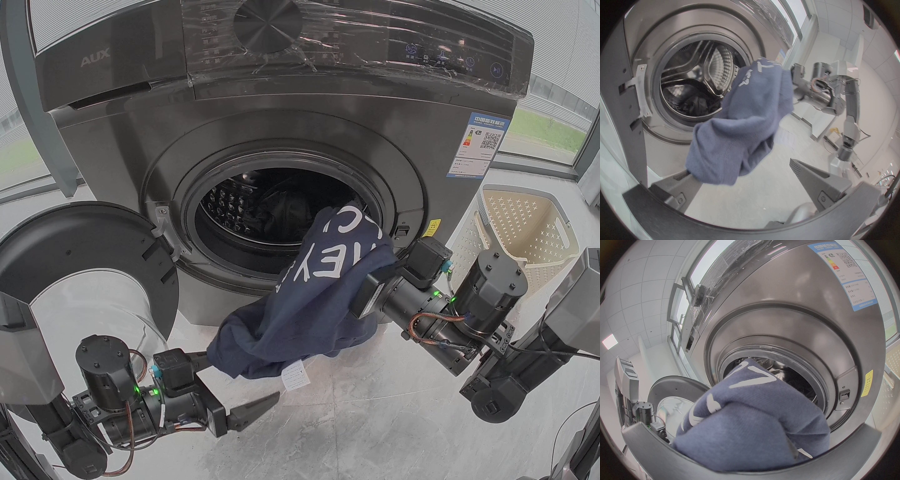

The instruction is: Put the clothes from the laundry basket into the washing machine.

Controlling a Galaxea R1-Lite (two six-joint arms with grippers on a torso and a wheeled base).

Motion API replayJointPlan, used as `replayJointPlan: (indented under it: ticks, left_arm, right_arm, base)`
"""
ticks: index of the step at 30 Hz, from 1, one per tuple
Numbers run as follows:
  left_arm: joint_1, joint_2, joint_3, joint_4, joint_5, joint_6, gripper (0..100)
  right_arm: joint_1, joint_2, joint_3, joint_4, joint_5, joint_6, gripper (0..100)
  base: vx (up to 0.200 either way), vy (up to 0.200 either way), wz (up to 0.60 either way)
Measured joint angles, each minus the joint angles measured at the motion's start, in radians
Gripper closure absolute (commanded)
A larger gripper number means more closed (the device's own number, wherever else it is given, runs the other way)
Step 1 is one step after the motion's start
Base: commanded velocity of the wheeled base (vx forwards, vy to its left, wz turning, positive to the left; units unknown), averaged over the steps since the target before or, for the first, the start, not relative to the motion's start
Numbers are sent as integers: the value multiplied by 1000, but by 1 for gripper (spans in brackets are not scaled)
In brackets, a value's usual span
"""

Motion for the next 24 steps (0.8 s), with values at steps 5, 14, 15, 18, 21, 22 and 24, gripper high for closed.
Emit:
replayJointPlan:
  ticks: [5, 14, 15, 18, 21, 22, 24]
  left_arm:
    - [-32, -14, 59, 1, -49, 17, 0]
    - [-31, -95, 75, 2, -130, 5, 0]
    - [-27, -116, 75, 2, -134, -4, 0]
    - [-17, -162, 60, 1, -139, -19, 0]
    - [-11, -210, 52, 2, -143, -27, 0]
    - [-11, -227, 55, 2, -144, -28, 0]
    - [-24, -254, 66, 10, -145, -28, 0]
  right_arm:
    - [-12, 0, -13, 1, -1, 1, 100]
    - [-40, -2, -52, 10, -3, 0, 100]
    - [-44, -2, -59, 11, -3, 0, 100]
    - [-50, -2, -70, 11, -2, -1, 100]
    - [-54, -2, -80, 15, -2, -1, 100]
    - [-56, -2, -85, 16, -2, -2, 100]
    - [-60, -1, -96, 16, -1, -2, 100]
  base:
    - [0, 0, 0]
    - [0, 0, 0]
    - [0, 0, 0]
    - [0, 0, 0]
    - [0, 0, 0]
    - [0, 0, 0]
    - [0, 0, 0]
